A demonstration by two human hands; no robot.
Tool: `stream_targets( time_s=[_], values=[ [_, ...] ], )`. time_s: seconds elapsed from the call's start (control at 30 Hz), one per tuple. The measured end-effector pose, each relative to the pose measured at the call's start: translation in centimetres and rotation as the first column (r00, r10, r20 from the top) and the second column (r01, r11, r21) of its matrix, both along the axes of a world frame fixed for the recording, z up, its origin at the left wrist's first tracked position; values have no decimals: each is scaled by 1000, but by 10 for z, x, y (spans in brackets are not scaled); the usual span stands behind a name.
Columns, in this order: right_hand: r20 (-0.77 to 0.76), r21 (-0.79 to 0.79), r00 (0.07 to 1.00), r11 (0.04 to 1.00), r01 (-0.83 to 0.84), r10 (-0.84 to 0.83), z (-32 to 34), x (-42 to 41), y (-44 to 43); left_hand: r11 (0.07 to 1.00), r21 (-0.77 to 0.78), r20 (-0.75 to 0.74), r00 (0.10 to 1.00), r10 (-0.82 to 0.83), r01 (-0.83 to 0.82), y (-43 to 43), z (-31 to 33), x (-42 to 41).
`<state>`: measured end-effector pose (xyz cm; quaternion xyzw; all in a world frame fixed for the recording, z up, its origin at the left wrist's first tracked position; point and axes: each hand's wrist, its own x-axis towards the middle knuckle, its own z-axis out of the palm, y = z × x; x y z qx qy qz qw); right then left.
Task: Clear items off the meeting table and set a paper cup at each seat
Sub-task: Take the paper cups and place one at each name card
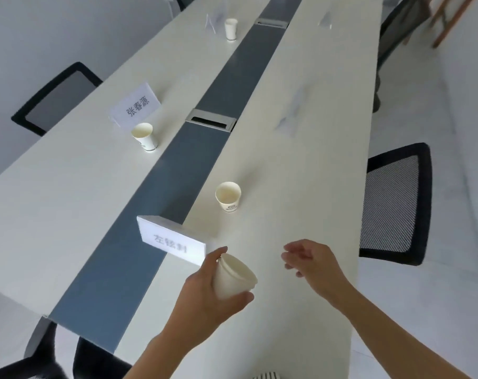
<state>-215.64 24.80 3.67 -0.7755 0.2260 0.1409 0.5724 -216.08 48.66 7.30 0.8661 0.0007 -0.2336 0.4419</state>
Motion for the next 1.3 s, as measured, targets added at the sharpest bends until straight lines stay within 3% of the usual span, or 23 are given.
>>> stream_targets(
  time_s=[0.1, 0.37, 0.6, 0.8, 1.07, 1.3],
  values=[
    [4, 75, 999, 996, 45, -45, 25, -71, -28, 997, -4, 23, 997, -71, 71, -42, 9, -39],
    [-53, 93, 994, 991, 101, -96, 40, -235, -123, 959, -58, 13, 961, -276, 276, -162, 5, -159],
    [13, 21, 969, 969, 248, -248, 56, -314, -201, 820, -53, 129, 818, -560, 570, -267, 19, -208],
    [20, 70, 937, 936, 346, -348, 60, -320, -262, 675, 9, 173, 663, -728, 738, -343, 33, -204],
    [39, 59, 910, 910, 410, -413, 53, -263, -372, 657, -104, 127, 666, -735, 746, -463, 21, -137],
    [127, -50, 890, 893, 447, -438, 74, -181, -452, 635, -103, 108, 644, -758, 765, -556, 40, -49]
  ],
)
